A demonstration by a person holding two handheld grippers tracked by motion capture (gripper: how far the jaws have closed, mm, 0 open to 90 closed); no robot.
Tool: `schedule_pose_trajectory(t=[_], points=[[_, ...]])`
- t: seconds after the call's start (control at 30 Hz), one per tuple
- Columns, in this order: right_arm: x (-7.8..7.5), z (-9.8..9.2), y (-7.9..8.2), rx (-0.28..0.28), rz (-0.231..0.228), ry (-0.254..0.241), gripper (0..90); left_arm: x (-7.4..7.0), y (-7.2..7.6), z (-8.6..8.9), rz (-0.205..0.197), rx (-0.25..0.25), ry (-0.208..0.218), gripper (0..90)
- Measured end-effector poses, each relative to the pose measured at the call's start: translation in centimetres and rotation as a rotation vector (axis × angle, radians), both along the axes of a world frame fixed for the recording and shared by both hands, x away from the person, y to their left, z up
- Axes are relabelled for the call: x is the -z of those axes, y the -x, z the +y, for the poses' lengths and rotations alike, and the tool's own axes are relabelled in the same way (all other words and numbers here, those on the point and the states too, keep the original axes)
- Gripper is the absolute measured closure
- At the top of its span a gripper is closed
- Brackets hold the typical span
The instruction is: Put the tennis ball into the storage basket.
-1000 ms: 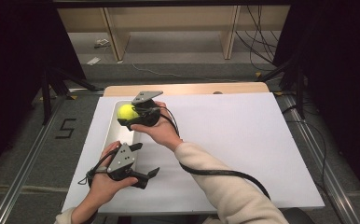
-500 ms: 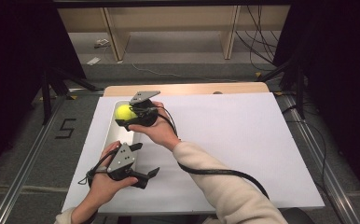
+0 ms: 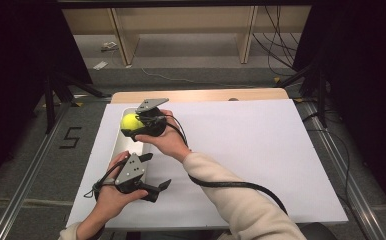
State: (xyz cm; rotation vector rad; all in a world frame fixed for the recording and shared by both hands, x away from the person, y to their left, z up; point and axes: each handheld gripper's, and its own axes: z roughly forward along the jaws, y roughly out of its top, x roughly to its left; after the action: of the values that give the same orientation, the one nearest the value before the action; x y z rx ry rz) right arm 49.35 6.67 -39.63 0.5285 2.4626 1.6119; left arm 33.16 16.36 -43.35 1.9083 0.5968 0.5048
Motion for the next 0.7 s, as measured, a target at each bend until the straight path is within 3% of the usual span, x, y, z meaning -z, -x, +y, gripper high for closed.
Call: schedule_pose_trajectory(t=[0.7], points=[[0.38, 0.65, -0.02, -0.012, 0.004, 0.007, 26.2, 0.0, 0.01, 0.0, 0.001, 0.004, -0.004, 1.0]])
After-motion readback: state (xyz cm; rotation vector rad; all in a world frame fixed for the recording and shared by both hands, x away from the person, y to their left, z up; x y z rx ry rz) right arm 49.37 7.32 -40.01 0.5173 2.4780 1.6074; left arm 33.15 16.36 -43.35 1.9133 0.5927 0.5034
